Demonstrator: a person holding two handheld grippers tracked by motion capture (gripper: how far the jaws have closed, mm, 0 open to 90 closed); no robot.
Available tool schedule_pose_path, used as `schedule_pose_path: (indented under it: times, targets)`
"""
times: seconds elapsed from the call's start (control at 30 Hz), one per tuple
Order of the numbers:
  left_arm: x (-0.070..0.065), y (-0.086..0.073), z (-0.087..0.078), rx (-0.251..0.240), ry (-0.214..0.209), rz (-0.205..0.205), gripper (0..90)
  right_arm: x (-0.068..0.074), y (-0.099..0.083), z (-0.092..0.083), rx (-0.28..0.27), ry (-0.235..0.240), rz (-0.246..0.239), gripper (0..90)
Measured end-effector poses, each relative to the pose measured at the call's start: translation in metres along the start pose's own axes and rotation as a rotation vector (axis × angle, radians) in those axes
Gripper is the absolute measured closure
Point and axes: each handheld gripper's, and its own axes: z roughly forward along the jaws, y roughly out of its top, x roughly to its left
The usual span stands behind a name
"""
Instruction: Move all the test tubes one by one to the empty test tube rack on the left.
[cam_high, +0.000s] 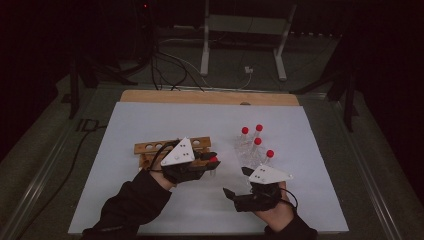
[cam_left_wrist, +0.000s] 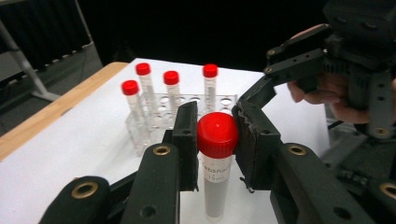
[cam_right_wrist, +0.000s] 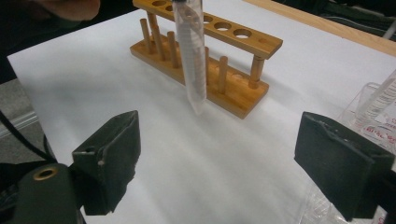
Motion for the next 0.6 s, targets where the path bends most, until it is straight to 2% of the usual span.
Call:
schedule_pose_path:
  times: [0.17, 0.4, 0.6]
  targets:
    - [0.009, 0.004, -0.005, -0.007, 0.027, -0.004, 71.9, -0.003, 0.001, -0.001, 0.004, 0.006, 0.021, 0.3]
    - [0.022, 0.007, -0.012, -0.015, 0.069, -0.020, 71.9, -0.006, 0.001, -0.005, -0.010, 0.043, 0.030, 0.0]
    - [0.032, 0.011, -0.015, -0.018, 0.098, -0.024, 71.9, -0.006, 0.002, -0.009, -0.034, 0.045, 0.017, 0.0]
